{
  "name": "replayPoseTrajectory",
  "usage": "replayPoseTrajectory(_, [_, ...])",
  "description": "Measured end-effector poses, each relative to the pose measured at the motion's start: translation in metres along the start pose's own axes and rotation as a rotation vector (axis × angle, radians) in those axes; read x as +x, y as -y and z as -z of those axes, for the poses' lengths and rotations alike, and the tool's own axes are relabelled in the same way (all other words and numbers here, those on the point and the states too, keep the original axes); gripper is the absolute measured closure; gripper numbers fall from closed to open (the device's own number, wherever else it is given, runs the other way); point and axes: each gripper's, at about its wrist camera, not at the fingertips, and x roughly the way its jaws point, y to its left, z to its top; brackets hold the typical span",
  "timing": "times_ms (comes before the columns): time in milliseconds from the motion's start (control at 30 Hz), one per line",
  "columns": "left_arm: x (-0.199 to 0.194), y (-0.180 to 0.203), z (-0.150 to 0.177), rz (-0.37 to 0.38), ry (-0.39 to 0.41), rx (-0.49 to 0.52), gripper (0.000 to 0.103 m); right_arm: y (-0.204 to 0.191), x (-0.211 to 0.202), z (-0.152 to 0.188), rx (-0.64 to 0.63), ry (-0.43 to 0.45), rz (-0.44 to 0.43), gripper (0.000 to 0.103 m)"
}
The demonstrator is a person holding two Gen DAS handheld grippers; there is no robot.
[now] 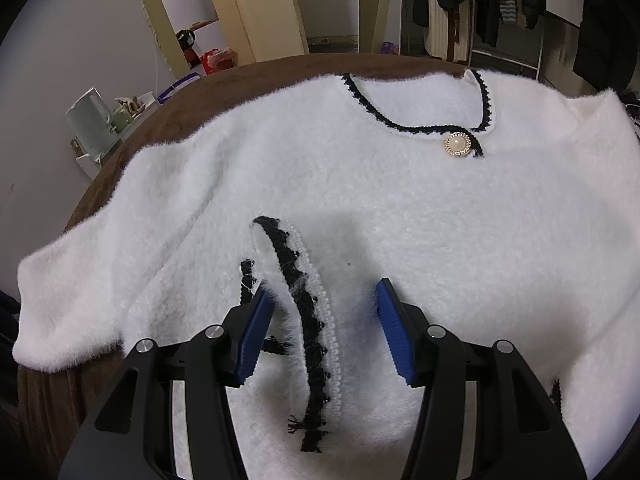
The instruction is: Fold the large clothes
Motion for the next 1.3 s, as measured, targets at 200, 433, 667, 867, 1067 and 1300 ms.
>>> replayPoseTrajectory(200, [0.000, 0.007, 0.000, -0.021, 0.002, 0.011, 0.049, -0.012, 0.026, -0.036, -0.096, 0.024, 0.012, 0.084])
replayPoseTrajectory(433, [0.000, 0.008, 0.003, -0.025, 0.004, -0.012, 0.049, -0.014, 0.081, -0.056, -0.150, -0.069, 0.048, 0.081])
replayPoseTrajectory(667, [-0.001, 0.006, 0.006, -0.022, 0.012, -0.035, 0.048, -0.007, 0.101, -0.045, -0.179, -0.080, 0.048, 0.081])
replayPoseTrajectory(867, [-0.001, 0.006, 0.005, -0.029, 0.008, -0.035, 0.048, -0.008, 0.100, -0.041, -0.168, -0.070, 0.039, 0.081])
replayPoseTrajectory(1067, [-0.003, 0.001, 0.000, -0.011, -0.011, -0.059, 0.039, -0.014, 0.095, -0.047, -0.197, -0.093, 0.053, 0.079])
replayPoseTrajectory(1300, [-0.015, -0.015, -0.008, -0.035, -0.007, -0.108, 0.006, -0.032, 0.056, -0.049, -0.250, -0.038, 0.019, 0.052])
